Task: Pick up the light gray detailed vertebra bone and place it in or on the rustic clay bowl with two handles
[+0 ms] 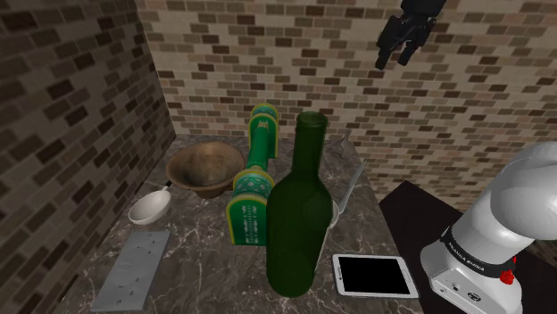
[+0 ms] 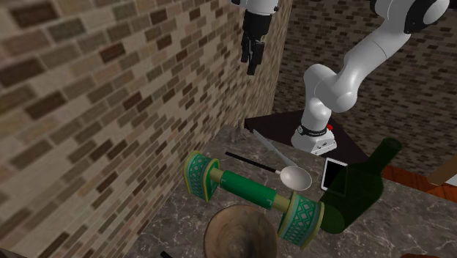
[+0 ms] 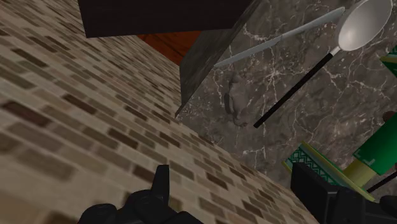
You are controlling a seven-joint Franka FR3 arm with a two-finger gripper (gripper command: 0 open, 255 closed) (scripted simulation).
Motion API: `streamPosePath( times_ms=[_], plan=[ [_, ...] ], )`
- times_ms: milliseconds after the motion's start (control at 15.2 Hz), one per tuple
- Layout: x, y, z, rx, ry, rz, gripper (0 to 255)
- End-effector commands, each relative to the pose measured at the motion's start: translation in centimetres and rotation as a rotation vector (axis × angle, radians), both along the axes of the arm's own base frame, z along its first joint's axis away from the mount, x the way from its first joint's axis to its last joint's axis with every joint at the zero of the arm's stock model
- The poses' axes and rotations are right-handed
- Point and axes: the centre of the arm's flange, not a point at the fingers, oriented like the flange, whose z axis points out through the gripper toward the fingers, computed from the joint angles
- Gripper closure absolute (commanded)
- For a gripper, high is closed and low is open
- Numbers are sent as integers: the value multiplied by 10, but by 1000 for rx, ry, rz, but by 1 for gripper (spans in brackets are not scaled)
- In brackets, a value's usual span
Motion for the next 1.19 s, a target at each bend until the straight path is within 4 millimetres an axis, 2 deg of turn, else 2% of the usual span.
streamPosePath(
  times_ms=[0,528,990,1122],
  plan=[
    [0,0,0,0,0,0,0],
    [-1,55,-98,-92,-29,15,0],
    [-1,96,-188,-172,-54,28,0],
    [0,98,-201,-179,-56,29,0]
  ],
)
